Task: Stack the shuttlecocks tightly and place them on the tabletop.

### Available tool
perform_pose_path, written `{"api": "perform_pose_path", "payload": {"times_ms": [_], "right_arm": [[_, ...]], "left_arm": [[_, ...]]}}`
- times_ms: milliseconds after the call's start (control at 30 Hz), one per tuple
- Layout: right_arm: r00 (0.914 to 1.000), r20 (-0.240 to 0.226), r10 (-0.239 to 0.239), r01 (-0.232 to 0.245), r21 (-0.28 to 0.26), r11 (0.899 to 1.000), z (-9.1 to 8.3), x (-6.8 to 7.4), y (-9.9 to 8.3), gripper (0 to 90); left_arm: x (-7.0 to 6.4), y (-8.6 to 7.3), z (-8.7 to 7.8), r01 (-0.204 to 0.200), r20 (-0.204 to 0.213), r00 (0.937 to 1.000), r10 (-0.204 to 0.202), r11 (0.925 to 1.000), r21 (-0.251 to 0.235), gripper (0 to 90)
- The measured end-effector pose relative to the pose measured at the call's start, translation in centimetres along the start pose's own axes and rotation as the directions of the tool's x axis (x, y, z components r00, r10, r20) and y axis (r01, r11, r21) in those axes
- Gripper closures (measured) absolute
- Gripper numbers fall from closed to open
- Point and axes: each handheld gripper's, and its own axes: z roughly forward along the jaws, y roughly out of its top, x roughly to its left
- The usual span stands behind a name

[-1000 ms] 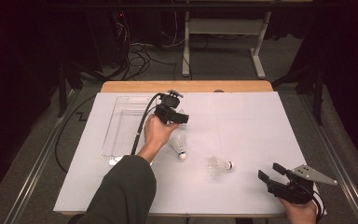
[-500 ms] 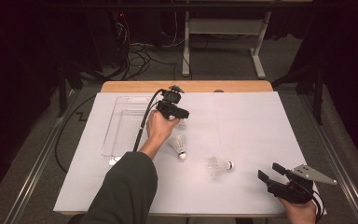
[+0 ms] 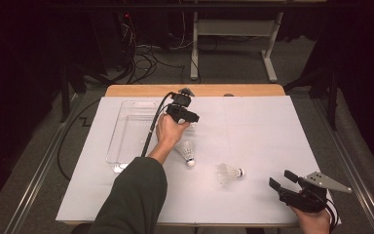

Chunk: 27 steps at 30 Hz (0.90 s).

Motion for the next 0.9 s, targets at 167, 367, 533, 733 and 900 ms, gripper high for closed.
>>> {"api": "perform_pose_path", "payload": {"times_ms": [167,367,533,733,900], "right_arm": [[1.0000,-0.001,-0.003,0.003,0.000,1.000,0.0,0.0,0.0,30.8],[1.0000,-0.001,-0.002,0.002,0.003,1.000,0.1,0.0,0.0,30.8],[1.0000,-0.001,-0.002,0.002,0.003,1.000,0.1,0.0,0.0,30.8],[1.0000,-0.002,-0.002,0.002,0.004,1.000,0.1,0.0,0.0,30.9],[1.0000,-0.003,-0.002,0.002,0.003,1.000,0.1,0.0,0.0,30.8]], "left_arm": [[0.3,0.0,0.3,0.007,-0.008,0.9999,-0.007,1.0000,0.007,37.2],[0.3,0.0,0.6,0.010,-0.007,0.9999,-0.010,0.9999,0.010,38.3],[0.2,0.0,0.9,0.010,-0.006,0.9999,-0.010,0.9998,0.017,39.8],[0.2,0.1,1.3,0.012,-0.011,0.9999,-0.012,0.9996,0.025,42.3],[0.2,0.0,1.6,0.008,-0.019,0.9998,-0.007,0.9993,0.036,44.5]]}}
